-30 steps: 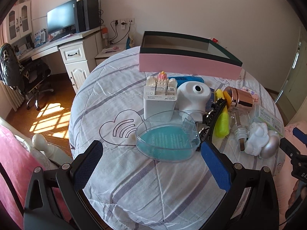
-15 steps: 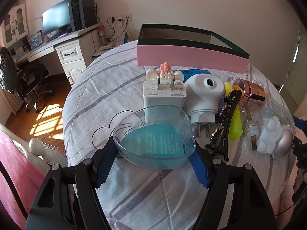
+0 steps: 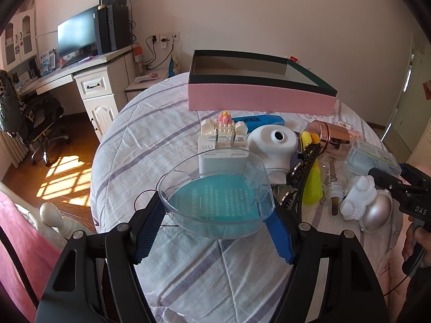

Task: Organize rigid objects
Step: 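Carry both held items into the pink box and open both tools, then lift both tools up and away from the pink box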

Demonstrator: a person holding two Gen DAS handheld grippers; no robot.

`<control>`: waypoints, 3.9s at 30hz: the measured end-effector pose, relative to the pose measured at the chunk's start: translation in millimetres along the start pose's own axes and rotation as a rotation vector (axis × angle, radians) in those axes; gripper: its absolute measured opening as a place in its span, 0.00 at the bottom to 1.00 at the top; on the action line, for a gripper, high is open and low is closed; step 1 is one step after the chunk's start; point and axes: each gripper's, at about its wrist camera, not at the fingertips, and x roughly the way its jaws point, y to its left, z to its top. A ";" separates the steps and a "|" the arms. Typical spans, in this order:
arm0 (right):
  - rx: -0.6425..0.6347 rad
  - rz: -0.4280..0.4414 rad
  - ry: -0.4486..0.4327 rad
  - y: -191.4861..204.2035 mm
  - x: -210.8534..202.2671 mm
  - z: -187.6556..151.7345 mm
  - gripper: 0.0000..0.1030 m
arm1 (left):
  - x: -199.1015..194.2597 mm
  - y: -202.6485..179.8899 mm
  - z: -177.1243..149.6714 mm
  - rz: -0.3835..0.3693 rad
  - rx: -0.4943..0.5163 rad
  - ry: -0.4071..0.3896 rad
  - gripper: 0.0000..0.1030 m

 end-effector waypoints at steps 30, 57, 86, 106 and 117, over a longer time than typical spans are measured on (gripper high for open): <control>-0.023 0.021 -0.146 3.9 11.7 105.5 0.65 | 35.3 -37.7 147.2 -0.114 0.129 -0.089 0.71; 0.043 -0.130 -0.009 -5.2 104.6 173.8 0.79 | 100.0 -12.2 187.2 -0.059 0.026 -0.007 0.91; 0.030 -0.309 -0.360 115.0 -158.9 69.4 0.89 | -176.2 -38.4 43.1 0.088 0.017 -0.436 1.00; 0.024 -0.318 -0.384 130.0 -184.3 52.1 0.89 | -206.9 -40.6 30.8 0.108 0.015 -0.505 1.00; 0.052 -0.330 -0.303 114.0 -154.8 41.9 0.89 | -173.1 -27.6 29.1 0.114 0.012 -0.420 1.00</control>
